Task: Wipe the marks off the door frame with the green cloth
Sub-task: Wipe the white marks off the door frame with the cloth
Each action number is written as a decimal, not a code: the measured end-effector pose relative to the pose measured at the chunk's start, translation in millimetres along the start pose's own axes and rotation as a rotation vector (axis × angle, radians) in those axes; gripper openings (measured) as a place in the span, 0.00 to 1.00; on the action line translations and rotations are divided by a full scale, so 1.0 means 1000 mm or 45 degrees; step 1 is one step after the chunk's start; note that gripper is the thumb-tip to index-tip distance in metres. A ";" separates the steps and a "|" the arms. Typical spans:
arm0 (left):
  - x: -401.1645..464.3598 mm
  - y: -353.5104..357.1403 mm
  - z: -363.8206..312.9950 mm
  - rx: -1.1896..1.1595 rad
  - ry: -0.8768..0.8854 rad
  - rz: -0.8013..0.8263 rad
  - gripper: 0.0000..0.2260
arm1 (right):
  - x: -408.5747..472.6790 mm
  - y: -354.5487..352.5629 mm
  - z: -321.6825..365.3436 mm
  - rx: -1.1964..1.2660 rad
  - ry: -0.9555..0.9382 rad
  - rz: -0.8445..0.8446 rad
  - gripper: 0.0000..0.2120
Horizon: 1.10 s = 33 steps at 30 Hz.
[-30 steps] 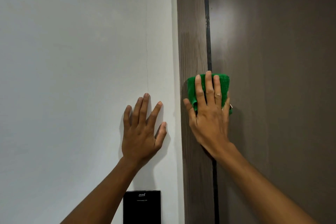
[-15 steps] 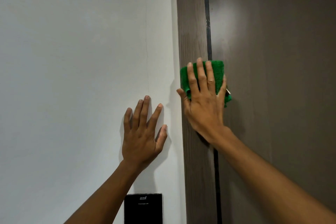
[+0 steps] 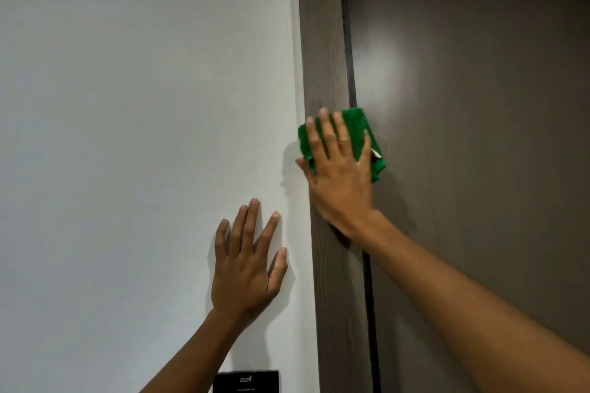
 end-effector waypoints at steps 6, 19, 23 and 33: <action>0.044 -0.023 0.016 -0.108 0.018 -0.027 0.28 | -0.037 0.005 -0.003 -0.030 -0.232 0.027 0.29; 0.083 -0.020 0.034 -0.070 -0.087 -0.075 0.28 | 0.100 -0.016 0.000 0.035 -0.059 -0.051 0.30; 0.076 -0.020 0.031 -0.076 -0.098 -0.026 0.27 | 0.059 -0.013 -0.004 0.007 -0.150 0.018 0.30; -0.054 0.009 -0.031 -0.044 -0.072 0.081 0.26 | -0.053 0.004 -0.003 0.058 0.002 -0.002 0.29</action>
Point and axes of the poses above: each hand's wrist, its own x-axis towards the middle knuckle, its own y-axis out of the palm, z = x × y, the point moved 9 cm from there along x, towards the middle knuckle, and after that the axes turned 7 degrees about y, right-handed, at the moved point
